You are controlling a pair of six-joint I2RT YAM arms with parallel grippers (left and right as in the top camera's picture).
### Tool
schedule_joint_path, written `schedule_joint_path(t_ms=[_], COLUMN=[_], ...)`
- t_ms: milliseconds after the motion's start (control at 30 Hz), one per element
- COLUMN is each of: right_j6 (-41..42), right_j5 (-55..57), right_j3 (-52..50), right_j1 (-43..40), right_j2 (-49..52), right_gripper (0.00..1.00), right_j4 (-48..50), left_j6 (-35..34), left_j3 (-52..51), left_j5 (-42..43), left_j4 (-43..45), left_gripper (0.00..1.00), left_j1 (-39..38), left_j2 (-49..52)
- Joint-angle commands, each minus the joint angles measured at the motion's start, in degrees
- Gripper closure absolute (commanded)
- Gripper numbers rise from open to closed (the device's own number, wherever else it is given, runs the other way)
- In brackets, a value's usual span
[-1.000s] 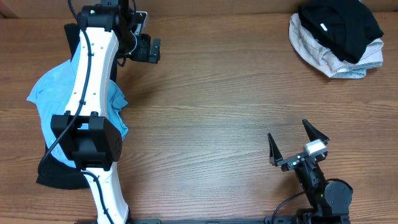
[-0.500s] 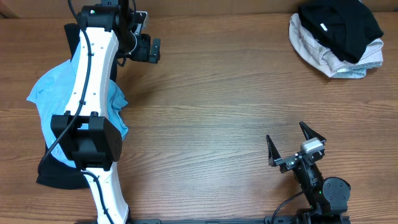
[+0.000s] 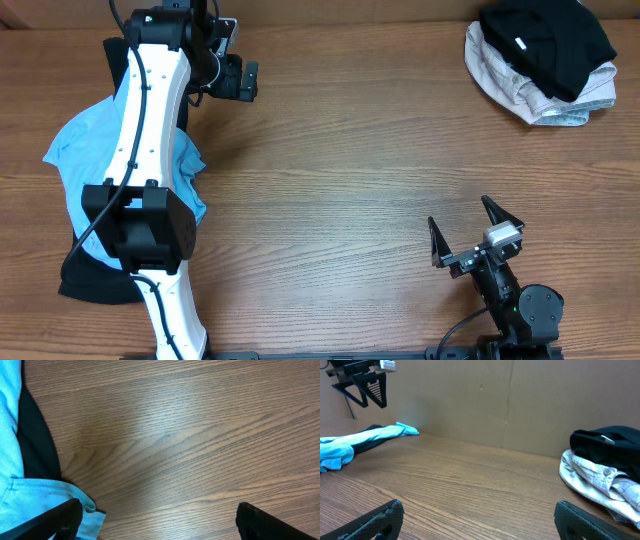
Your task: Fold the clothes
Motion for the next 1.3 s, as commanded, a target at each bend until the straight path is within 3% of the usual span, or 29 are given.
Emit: schedule_joint_path(t_ms=[0,333,533,967,1267], right_j6=[0.2,0.2,0.2,0.2,0.2], right_j5=[0.8,0.8,0.8,0.8,0.8], right_j3=[-0.6,-0.6,-0.6,-0.6,-0.6], right_j1=[0.3,0.3,0.3,0.3,0.3], right_j2=[-0.6,-0.6,-0.6,-0.6,-0.6], right_gripper=[0.00,0.00,0.00,0.00,0.00], right_j4=[0.2,0.2,0.2,0.2,0.2], left_j6=[-0.3,0.2,1.0,0.7,-2.4], left_j3=[0.9,-0.3,-15.9,-74.8,-104.3], left_j5=[0.7,-1.6,-5.2,-5.0,-5.0], left_j4=[0.0,-0.7,3.1,43.3,69.5], left_gripper=[0.00,0.00,0.00,0.00,0.00], left_j1=[0.1,-2.4,-0.5,3.1,3.3], left_j2=[-0.5,-15.0,-36.7,-83.7,-101.0])
